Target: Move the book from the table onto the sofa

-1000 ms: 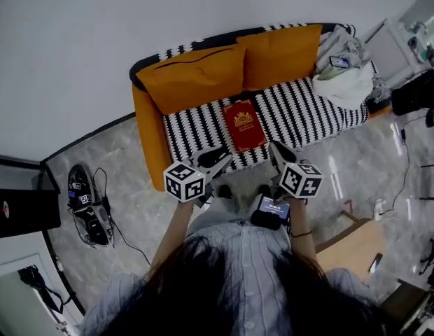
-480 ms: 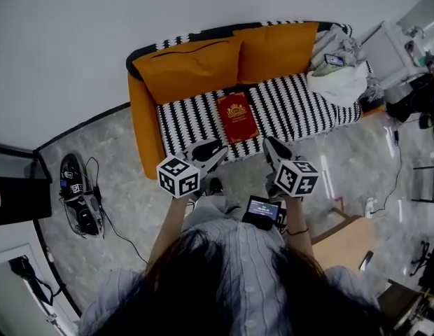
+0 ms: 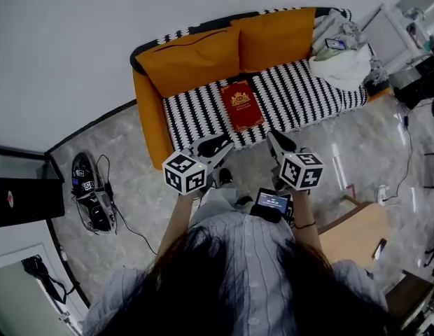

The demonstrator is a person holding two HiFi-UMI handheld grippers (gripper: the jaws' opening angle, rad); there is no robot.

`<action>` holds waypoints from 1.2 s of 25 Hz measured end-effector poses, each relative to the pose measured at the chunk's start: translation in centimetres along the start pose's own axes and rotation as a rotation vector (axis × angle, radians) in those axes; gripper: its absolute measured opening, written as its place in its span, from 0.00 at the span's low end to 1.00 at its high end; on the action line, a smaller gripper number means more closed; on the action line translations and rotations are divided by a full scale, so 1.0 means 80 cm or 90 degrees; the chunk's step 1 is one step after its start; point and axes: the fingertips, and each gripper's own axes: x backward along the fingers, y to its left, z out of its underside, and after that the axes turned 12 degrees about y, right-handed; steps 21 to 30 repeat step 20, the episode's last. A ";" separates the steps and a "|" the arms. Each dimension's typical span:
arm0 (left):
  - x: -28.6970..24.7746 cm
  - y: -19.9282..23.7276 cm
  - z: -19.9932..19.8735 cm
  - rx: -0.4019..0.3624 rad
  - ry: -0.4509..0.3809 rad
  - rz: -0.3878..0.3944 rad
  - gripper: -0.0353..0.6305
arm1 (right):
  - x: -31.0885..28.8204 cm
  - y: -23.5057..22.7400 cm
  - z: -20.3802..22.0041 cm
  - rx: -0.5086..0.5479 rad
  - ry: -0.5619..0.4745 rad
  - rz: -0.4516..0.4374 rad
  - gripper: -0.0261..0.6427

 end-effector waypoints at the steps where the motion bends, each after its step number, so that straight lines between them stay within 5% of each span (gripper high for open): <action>1: 0.001 -0.002 0.000 -0.001 0.000 -0.002 0.24 | 0.003 0.001 0.000 0.001 -0.002 -0.001 0.13; 30: -0.008 -0.037 -0.002 -0.028 -0.005 -0.022 0.24 | 0.047 -0.027 0.002 0.009 -0.039 0.013 0.13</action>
